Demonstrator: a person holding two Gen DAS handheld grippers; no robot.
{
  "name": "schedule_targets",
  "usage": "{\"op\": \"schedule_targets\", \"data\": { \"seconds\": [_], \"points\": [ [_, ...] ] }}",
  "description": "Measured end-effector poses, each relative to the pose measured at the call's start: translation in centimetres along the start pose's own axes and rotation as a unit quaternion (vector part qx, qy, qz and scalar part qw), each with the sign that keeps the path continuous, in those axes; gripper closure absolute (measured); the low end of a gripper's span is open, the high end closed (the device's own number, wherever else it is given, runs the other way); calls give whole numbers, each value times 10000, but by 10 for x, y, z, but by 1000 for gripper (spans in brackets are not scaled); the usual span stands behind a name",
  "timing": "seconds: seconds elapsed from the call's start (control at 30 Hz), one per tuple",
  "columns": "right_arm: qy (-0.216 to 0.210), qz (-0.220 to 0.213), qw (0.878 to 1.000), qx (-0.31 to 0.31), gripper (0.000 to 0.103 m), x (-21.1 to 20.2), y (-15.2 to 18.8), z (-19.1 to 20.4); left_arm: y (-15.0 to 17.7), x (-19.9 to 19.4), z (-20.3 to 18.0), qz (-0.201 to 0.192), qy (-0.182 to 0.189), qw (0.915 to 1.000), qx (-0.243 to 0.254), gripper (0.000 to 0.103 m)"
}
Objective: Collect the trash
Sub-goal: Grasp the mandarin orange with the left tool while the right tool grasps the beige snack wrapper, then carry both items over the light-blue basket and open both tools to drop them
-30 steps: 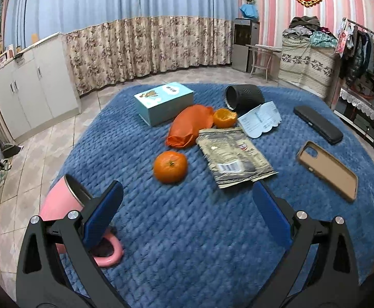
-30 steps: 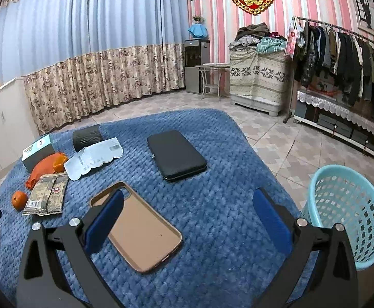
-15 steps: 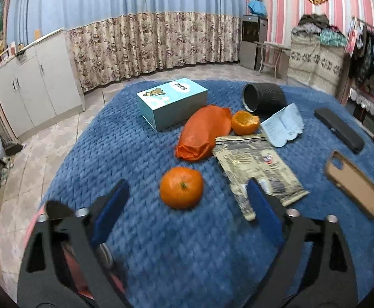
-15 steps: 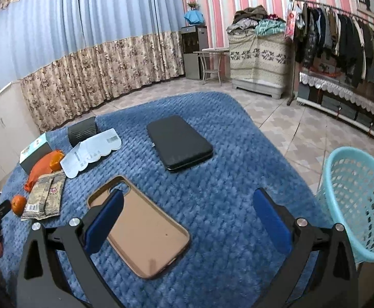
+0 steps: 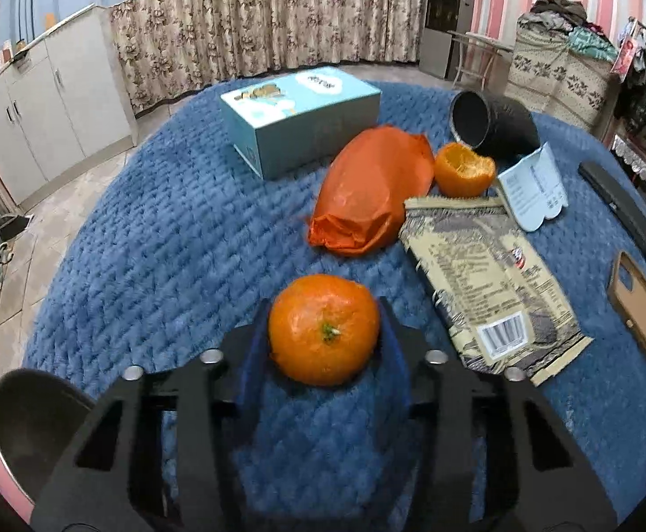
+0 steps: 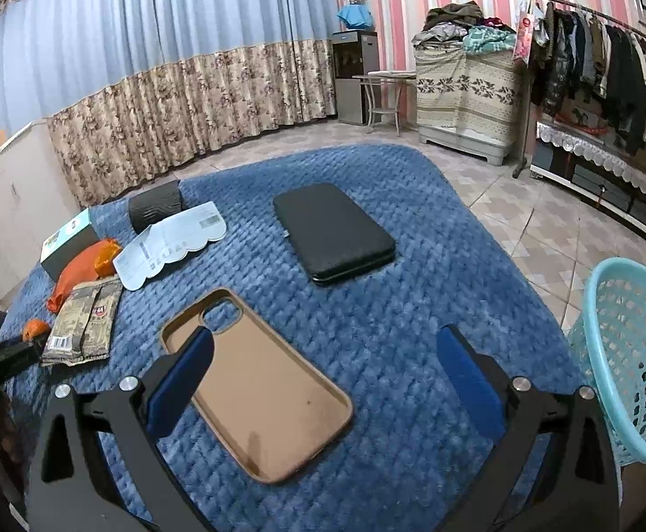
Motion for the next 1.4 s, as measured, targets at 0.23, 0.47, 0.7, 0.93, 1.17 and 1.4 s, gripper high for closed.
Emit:
{"op": "schedule_targets", "data": {
  "seconds": [0.23, 0.47, 0.7, 0.93, 1.17, 1.4],
  "points": [
    [-210, -27, 9993, -305, 5, -6, -4, 37, -12, -41, 5, -401, 57, 9991, -103, 67],
    [-1169, 187, 9896, -818, 5, 3, -2, 145, -32, -87, 16, -816, 16, 9967, -17, 67],
    [-1413, 799, 9804, -1116, 23, 34, 28, 196, -25, -96, 43, -747, 10, 9969, -230, 67],
    [-1403, 944, 9745, -1473, 42, 41, 47, 219, -17, -84, 40, -650, 122, 9974, -273, 67],
    [-1536, 736, 9740, -1494, 95, 30, 44, 224, -20, -80, 28, -612, 163, 9978, -216, 67],
    [-1735, 307, 9770, -1198, 100, -12, 24, 186, -23, -89, 0, -729, 318, 9968, 4, 67]
  ]
}}
Point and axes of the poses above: each gripper's, at about its wrist camera, not at the fingertips, and x roughly the way its jaws point, z to its left, y to its underside, the point moved 9 cm from there along x, roughly the way its jaws point, and after that the axes turned 9 degrees about y, right-handed, at the moved point
